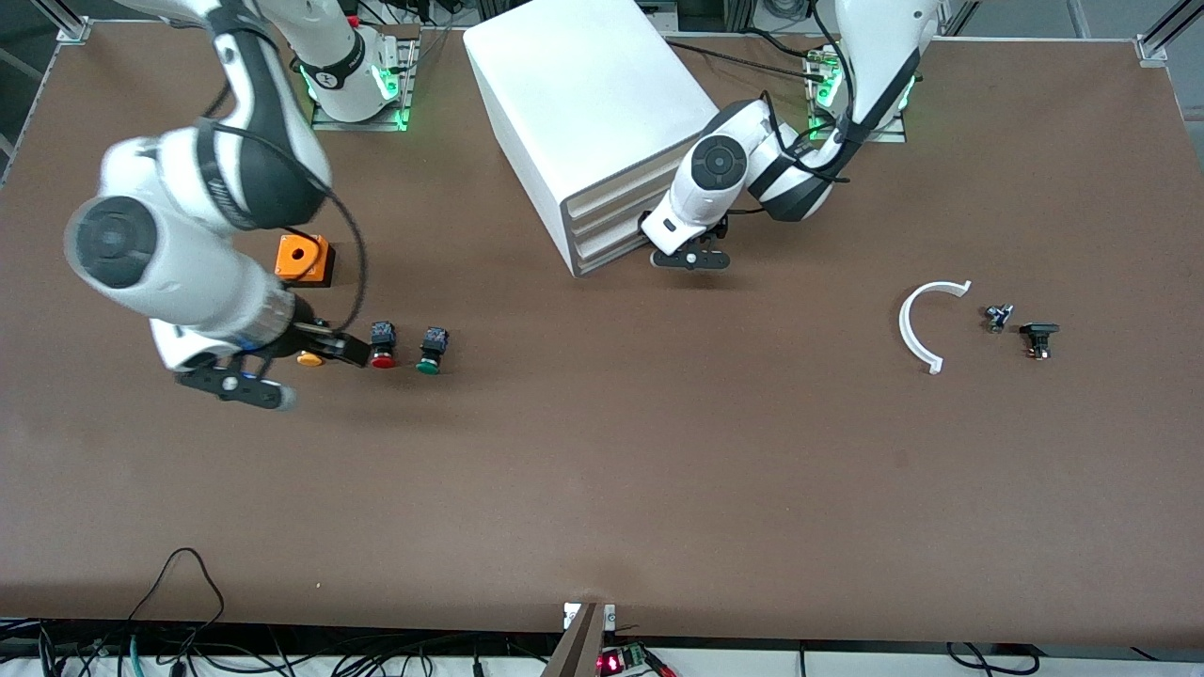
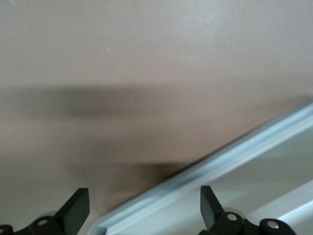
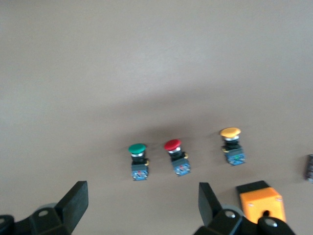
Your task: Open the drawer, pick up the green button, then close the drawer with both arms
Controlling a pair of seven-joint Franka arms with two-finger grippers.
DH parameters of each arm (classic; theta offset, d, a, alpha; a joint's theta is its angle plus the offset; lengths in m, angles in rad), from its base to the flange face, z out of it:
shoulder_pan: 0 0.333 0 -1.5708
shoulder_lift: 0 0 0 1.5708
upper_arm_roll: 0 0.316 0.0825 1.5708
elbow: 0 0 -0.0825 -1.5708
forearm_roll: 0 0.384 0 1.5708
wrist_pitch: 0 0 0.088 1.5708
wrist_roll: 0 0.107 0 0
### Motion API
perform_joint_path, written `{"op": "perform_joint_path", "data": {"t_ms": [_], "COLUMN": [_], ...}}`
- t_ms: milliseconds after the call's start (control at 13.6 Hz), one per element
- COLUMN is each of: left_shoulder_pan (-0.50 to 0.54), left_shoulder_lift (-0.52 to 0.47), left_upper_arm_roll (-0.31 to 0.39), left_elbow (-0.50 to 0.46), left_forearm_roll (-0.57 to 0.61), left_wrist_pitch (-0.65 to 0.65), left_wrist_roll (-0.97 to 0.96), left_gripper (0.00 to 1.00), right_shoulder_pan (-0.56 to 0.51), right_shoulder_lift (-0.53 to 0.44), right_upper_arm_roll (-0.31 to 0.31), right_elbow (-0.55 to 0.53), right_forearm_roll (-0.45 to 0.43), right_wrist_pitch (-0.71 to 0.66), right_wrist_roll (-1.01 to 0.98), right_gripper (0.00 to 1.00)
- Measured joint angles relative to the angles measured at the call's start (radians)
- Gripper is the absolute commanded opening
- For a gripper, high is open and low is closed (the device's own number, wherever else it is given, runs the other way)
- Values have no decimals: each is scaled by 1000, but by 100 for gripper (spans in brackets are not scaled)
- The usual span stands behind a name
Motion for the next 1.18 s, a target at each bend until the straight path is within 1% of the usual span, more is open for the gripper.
{"op": "perform_joint_path", "data": {"t_ms": [221, 368, 515, 662, 810, 957, 1030, 1177], "left_shoulder_pan": [3, 26, 96, 181, 238, 261, 263, 267], "left_shoulder_lift": [-4, -17, -56, -110, -174, -237, -260, -288], "left_upper_arm_roll": [-7, -9, -6, 13, 64, 133, 172, 232], "left_elbow": [0, 1, 5, 22, 60, 112, 152, 264], "left_forearm_roll": [-8, -11, -13, -13, -13, -13, -13, -14], "left_wrist_pitch": [-1, 0, 1, 4, 4, -25, -81, -256], "left_wrist_roll": [-1, -3, -3, 0, 1, 2, 6, 59], "left_gripper": [100, 100, 100, 100, 100, 100, 100, 100], "right_shoulder_pan": [-58, -133, -208, -265, -307, -328, -333, -335], "right_shoulder_lift": [-23, -57, -85, -117, -156, -187, -195, -205], "right_upper_arm_roll": [17, 64, 85, 89, 90, 90, 90, 90], "right_elbow": [68, 73, 65, 20, -50, -102, -117, -137], "right_forearm_roll": [-7, -39, -53, -61, -63, -64, -64, -64], "right_wrist_pitch": [-110, -138, -164, -173, -172, -157, -148, -143], "right_wrist_roll": [-115, -231, -319, -377, -435, -483, -491, -492], "right_gripper": [100, 100, 100, 100, 100, 100, 100, 100]}}
